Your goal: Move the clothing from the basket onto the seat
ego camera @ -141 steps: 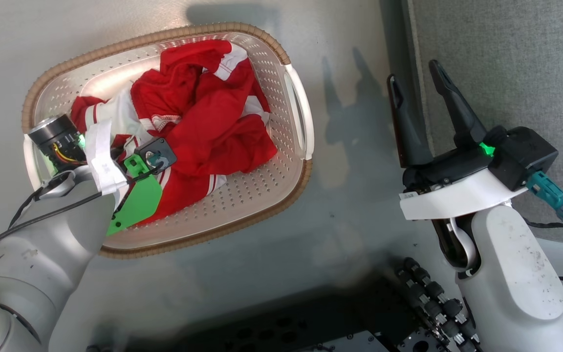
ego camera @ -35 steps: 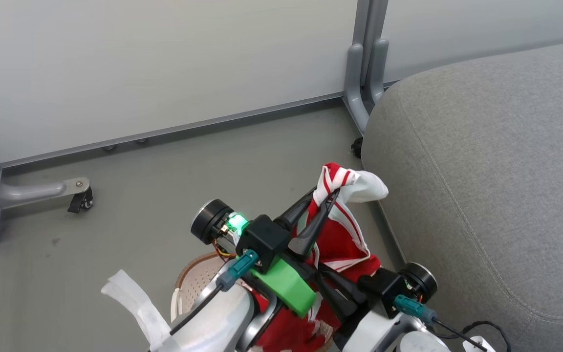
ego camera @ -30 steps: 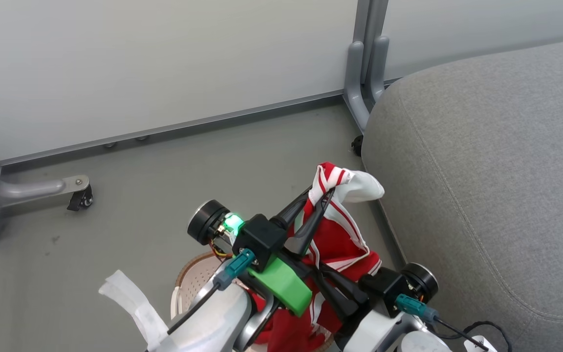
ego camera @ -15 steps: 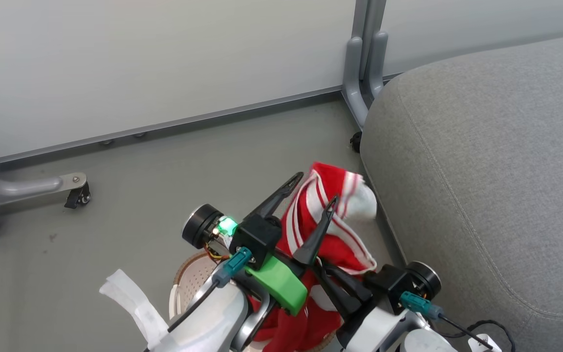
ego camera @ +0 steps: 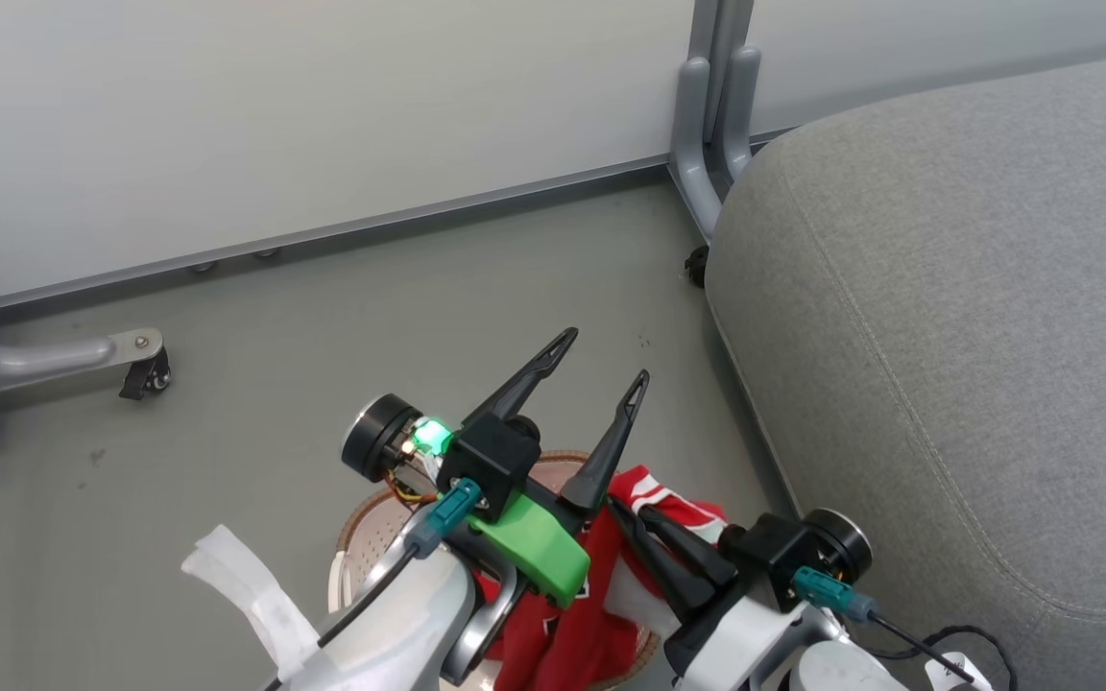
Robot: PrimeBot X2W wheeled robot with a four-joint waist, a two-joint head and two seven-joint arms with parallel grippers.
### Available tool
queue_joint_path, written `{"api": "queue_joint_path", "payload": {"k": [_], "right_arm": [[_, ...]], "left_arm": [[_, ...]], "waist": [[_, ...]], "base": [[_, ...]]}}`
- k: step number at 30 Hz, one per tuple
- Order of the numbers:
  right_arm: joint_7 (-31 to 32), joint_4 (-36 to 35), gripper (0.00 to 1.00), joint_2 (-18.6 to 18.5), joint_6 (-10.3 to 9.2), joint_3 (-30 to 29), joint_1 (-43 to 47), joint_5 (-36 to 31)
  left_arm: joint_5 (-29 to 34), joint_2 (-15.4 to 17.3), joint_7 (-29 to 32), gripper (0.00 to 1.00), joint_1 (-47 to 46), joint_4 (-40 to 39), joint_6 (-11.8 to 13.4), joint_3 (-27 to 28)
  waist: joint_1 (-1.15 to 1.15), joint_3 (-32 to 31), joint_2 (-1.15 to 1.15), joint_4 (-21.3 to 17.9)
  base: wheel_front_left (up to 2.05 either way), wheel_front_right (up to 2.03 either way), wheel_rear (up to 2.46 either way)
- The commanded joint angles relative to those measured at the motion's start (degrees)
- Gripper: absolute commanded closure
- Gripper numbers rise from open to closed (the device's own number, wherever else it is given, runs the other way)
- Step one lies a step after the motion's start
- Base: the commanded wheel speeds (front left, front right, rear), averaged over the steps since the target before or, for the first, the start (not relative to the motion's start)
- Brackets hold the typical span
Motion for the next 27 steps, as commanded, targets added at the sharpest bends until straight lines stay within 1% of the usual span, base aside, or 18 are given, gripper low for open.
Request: {"api": "queue_joint_path", "payload": {"k": [1,10,16,21,27], "right_arm": [[-0.28,-0.2,1.0,-0.23,-0.06,-0.18,-0.56,0.35],[-0.28,-0.68,1.0,-0.22,-0.06,-0.53,-0.95,0.3],[-0.28,-3.01,1.0,-0.54,-0.06,-2.24,-1.21,-0.44],[-0.29,-6.27,1.0,-0.66,-0.06,-3.88,-1.65,-1.16],[-0.29,-10.88,1.0,-0.83,-0.06,-6.43,-1.64,-1.89]], "left_arm": [[0.3,0.44,-0.31,0.0,-0.82,0.12,0.5,0.28],[0.1,1.53,-1.4,0.0,-0.31,0.93,1.56,1.2],[-0.04,2.47,-2.49,0.0,1.07,1.32,2.6,2.58],[-0.97,3.54,-3.24,0.0,2.77,1.03,1.7,4.47],[0.98,4.69,-3.34,0.0,5.06,-0.89,1.29,6.89]], "waist": [[0.0,0.2,0.62,0.02],[0.0,1.16,0.62,0.03],[0.0,2.21,0.62,-0.42],[0.0,3.23,0.62,-1.6],[0.0,4.68,0.62,-3.82]], "base": [[0.0,0.0,0.0],[0.0,0.0,0.0],[0.0,0.0,0.0],[0.0,0.0,0.0],[0.0,0.0,0.0]]}}
